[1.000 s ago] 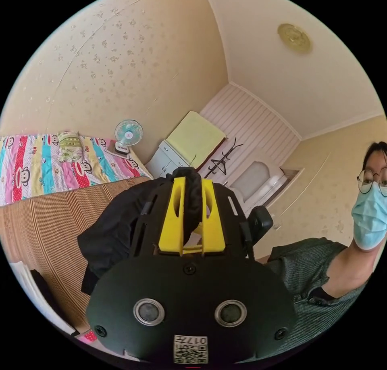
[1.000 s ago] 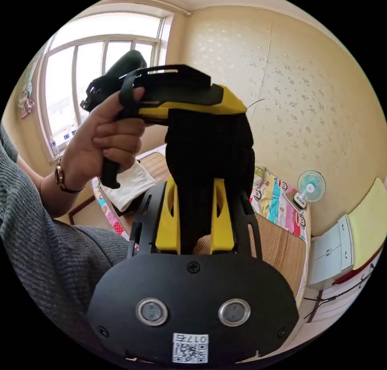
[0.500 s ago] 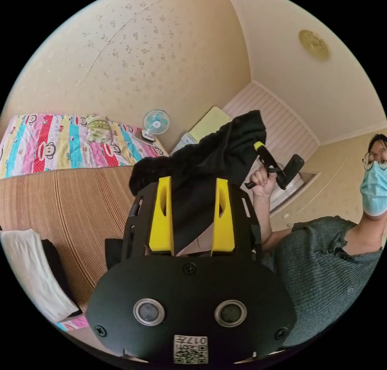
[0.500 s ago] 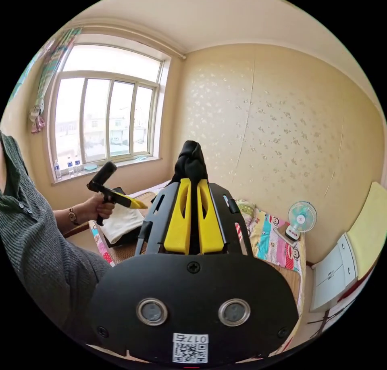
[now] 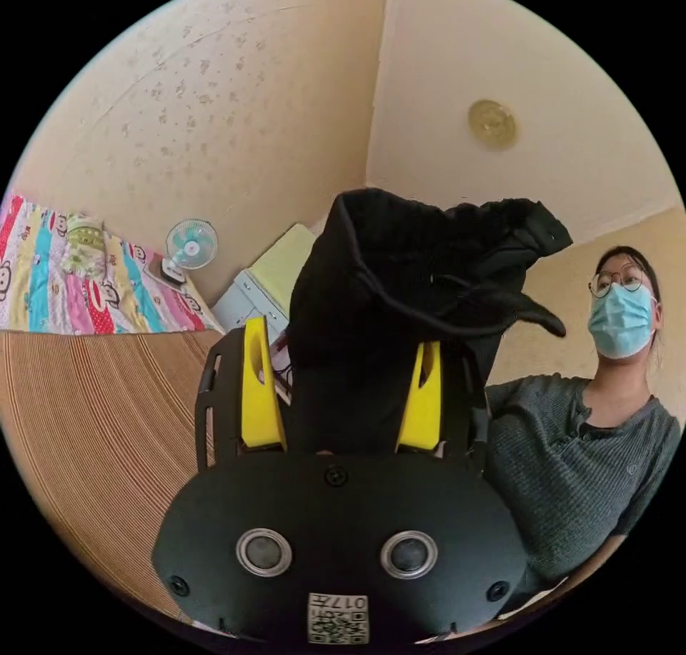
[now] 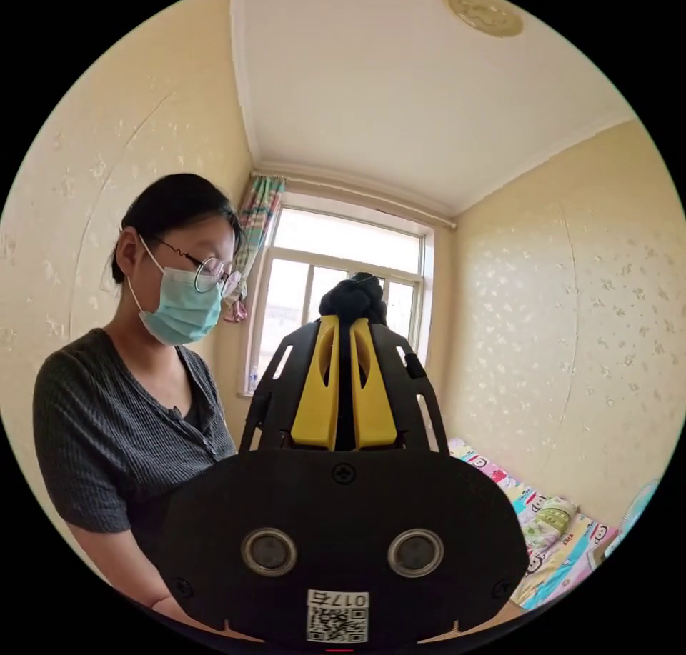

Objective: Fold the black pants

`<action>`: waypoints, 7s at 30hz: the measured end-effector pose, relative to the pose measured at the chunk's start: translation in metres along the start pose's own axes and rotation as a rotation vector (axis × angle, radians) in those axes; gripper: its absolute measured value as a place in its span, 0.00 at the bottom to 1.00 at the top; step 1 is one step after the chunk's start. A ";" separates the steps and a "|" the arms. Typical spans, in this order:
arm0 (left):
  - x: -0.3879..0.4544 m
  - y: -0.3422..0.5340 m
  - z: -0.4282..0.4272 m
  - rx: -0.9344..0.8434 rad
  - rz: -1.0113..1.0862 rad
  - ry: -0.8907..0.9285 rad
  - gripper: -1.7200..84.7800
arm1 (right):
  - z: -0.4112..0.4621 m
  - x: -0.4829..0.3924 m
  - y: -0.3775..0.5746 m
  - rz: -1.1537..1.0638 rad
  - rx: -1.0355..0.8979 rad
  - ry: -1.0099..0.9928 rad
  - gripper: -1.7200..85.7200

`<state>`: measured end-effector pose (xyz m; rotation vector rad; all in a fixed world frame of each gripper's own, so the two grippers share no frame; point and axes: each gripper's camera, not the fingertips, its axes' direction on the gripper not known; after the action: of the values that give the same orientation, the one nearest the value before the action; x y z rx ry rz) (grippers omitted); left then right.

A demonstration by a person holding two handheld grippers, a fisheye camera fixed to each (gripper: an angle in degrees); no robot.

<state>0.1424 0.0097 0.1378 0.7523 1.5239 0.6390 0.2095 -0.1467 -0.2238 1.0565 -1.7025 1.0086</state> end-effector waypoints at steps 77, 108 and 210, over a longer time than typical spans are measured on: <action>-0.344 0.267 -0.227 -0.833 -0.813 -0.898 0.02 | -0.476 0.410 0.454 1.572 -1.591 0.510 0.05; -0.338 0.344 -0.235 -1.049 -0.812 -1.224 0.08 | -0.652 0.384 0.326 1.660 -1.318 0.782 0.05; -0.166 0.405 -0.361 -0.777 -0.721 -0.685 0.15 | -0.529 0.210 0.415 1.675 -0.801 0.340 0.11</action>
<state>-0.1751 0.1498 0.5865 -0.1931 0.7112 0.3131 -0.0996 0.4226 0.0520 -1.2530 -2.1752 1.0474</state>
